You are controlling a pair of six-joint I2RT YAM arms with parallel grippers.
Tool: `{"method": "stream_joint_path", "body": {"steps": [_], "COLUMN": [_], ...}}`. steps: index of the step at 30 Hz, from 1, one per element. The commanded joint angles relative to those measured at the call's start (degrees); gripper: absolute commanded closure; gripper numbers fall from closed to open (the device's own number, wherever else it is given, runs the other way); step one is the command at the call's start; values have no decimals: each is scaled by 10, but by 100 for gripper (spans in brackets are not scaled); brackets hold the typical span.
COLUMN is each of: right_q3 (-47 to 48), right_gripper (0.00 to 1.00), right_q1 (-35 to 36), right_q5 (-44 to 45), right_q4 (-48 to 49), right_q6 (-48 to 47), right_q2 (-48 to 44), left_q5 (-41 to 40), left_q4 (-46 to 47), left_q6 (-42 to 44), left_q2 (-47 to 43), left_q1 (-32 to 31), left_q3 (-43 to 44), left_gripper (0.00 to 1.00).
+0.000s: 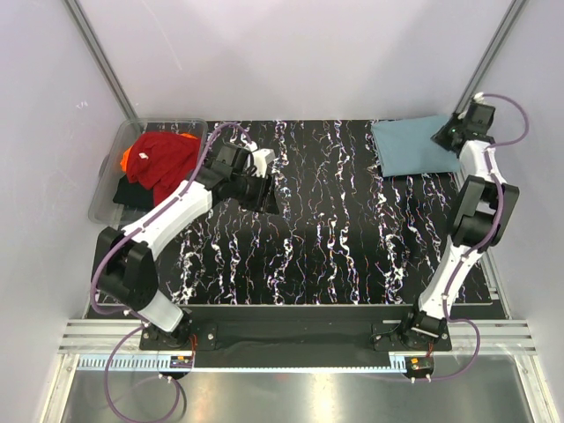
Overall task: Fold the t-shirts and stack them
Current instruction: Reset both grippers
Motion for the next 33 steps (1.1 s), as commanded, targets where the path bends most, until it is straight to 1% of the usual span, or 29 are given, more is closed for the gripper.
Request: {"method": "stream_joint_path", "body": {"steps": [1,2,3,4,5,6,7,8,9,10,11,12,13,14,15,16,17,18,20,21,27,30,33], "right_q3": [-56,-89,-107,-127,-169,-192,-213,-243,-258,-272,-296,-308,-318,-340,-352,-365,-387,-394,-419,-427,-497,-506,-491], "right_gripper": [100,100,97,94,87,84,81,78,74,72,69,62,56,50,42,2,0,0,0,0,0,0,0], "right_q1": [33,49,56,64,80,93,108,122,156,171,185,209,222,230,236,243,242,243,243,243,242,242,242], "right_q5": [-78,-87,-91,-98,-112,-113,-115,-113,-108,-106,-119,-123,-124,-126,-125,-129,-148,-149,-142,-144,-118,-99,-95], "right_q4": [4,4,2,-1,-4,-10,-28,-39,-52,-61,-72,-81,-97,-104,-109,-115,-120,-131,-156,-159,-185,-187,-196], "right_q6": [60,67,93,110,138,149,155,152,150,151,150,151,155,157,161,164,161,156,148,143,143,147,148], "right_q2": [-66,-81,-115,-135,-156,-200,-224,-248,-295,-319,-344,-392,-419,-447,-499,-527,-552,-598,-641,-678,-808,-838,-837], "left_q5": [1,1,-7,-13,-20,-26,-26,-28,-34,-47,-57,-84,-95,-103,-109,-107,-105,-99,-95,-90,-51,-37,-23], "left_q4": [15,19,26,30,34,47,56,68,82,113,128,152,158,162,161,159,157,153,153,151,133,133,146], "left_q6": [13,13,13,13,12,11,9,8,3,1,-2,-7,-10,-10,-12,-12,-13,-18,-26,-28,-55,-64,-62], "left_q2": [-30,-41,-49,-58,-78,-90,-104,-135,-154,-174,-213,-234,-251,-283,-296,-309,-331,-341,-372,-378,-414,-424,-434], "left_q1": [-1,-1,1,3,3,5,10,12,14,16,20,22,23,24,25,27,27,27,27,27,27,27,27], "left_q3": [23,23,22,23,21,20,19,11,3,-7,-27,-38,-47,-59,-63,-69,-78,-85,-108,-112,-118,-129,-146], "left_gripper": [51,51,51,51,51,51,51,51,51,50,49,45,43,41,36,35,32,20,1,1,1,1,1]}}
